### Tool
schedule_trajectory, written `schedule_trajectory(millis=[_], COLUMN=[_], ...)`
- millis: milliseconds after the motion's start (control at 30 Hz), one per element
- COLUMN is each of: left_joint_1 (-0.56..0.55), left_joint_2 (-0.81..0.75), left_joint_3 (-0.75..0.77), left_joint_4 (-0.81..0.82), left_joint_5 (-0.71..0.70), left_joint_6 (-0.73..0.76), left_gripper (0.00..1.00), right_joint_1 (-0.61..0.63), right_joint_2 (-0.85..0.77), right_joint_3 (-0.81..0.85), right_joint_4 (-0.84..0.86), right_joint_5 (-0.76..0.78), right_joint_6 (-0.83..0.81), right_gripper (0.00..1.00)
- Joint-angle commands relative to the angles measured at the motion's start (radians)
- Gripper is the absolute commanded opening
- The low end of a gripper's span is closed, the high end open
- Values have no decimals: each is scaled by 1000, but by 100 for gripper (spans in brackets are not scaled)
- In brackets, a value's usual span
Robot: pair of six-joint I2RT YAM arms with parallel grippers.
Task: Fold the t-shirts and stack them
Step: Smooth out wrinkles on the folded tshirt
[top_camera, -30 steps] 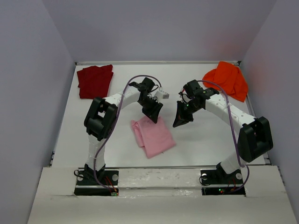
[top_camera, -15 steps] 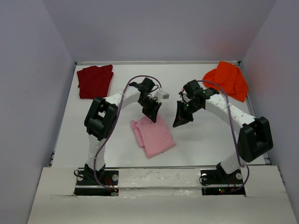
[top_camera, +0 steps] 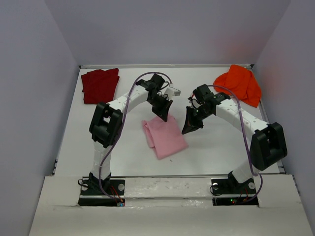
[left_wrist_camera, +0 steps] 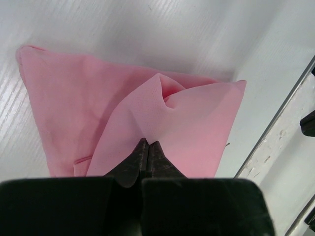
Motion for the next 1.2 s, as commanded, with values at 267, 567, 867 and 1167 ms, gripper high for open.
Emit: schedule_trajectory(millis=[267,567,867,1167], left_joint_1=[12,30,52,64], left_joint_2=[6,16,20,31], left_joint_3=[13,18,27,21], left_joint_4=[-47,-47,-49,-50], left_joint_5=[-6,-10,-7,-33], left_joint_6=[-20,-23,-23,-24], left_gripper=[0,0,0,0], right_joint_1=[7,7,7,7], right_joint_2=[16,126,214,315], right_joint_3=[-54,-252,-259,-247], right_joint_4=[96,376,493,493], right_joint_5=[-36,-192,-277,-222], right_joint_6=[23,103,138,111], right_gripper=[0,0,0,0])
